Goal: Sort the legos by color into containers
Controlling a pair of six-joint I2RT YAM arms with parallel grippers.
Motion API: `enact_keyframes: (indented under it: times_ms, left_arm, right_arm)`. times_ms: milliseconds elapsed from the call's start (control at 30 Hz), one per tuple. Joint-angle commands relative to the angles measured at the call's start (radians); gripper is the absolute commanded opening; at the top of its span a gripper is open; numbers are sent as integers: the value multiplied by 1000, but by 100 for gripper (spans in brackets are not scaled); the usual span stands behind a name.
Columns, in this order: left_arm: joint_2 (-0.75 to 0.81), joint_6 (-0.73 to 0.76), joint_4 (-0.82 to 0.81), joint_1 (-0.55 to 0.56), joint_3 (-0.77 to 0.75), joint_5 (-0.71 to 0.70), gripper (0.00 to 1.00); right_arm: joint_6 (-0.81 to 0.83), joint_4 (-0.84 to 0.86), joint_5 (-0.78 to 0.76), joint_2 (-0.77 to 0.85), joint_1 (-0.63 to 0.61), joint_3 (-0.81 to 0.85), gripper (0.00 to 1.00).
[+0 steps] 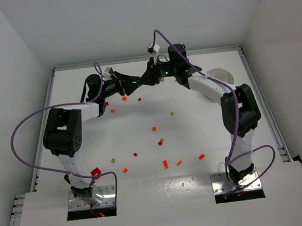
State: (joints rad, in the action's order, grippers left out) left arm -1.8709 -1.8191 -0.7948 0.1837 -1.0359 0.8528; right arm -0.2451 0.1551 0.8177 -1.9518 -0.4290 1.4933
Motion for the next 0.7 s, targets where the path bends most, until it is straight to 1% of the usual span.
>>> enact_keyframes:
  times_ms: [0,33,100,133,167,200,233,267,333,367,400,433,467,500,533,567,600,633,667]
  left_arm:
    - [47,20,-28,14,-16,8,17]
    - [47,32,-27,14,-16,-1,47]
    - [58,66,3,4,-16,-1,76]
    - [58,81,29,3,-16,-11,96]
    - [70,119,45,-7,-16,-11,100]
    - [87,145,71,-22,-26,-21,100]
    - [96,177,147,-32,-26,-35,100]
    - [105,257,191,-56,-41,-35,100]
    - [117,347,291,-84,-85,-58,100]
    - [118,401,422,-98,-111,-58,100]
    - [118,528,501,-122,-145,-70,100]
    - [102,609,588,-131,-235,-86,100]
    - [81,689,749,-141,-286,-95,100]
    - [70,831,814,-151,-332,-95,100]
    - [61,892,872,-151,-419,-109,100]
    - [47,943,975,-151,-461,-109,100]
    - [24,1008,1011,-162,-493,-95,100]
    - [24,1030,1026,-162,-524,-84,100]
    - [24,1064,1039,-162,-538,-75,100]
  right_arm:
    - [4,27,21,-1,-30,22,1]
    - [4,17,21,10,-30,13,0]
    - [15,-8,21,30,-21,1,0]
    - [15,-17,21,40,-20,-8,0]
    - [15,-31,21,69,-8,-39,0]
    - [32,-51,21,89,4,-53,0]
    - [50,-121,12,109,4,-65,0]
    - [67,-164,12,131,21,-77,0]
    - [130,-271,-15,189,67,-77,0]
    - [147,-354,-58,212,88,-96,0]
    - [164,-391,-86,240,136,-105,0]
    - [212,-435,-179,287,162,-105,0]
    - [245,-547,-219,300,188,-93,0]
    - [279,-605,-241,300,215,-79,0]
    - [341,-662,-296,309,286,-41,0]
    - [371,-783,-320,295,324,-13,0]
    - [397,-837,-334,283,366,17,0]
    - [423,-885,-356,269,450,72,0]
    - [469,-923,-371,257,487,96,0]
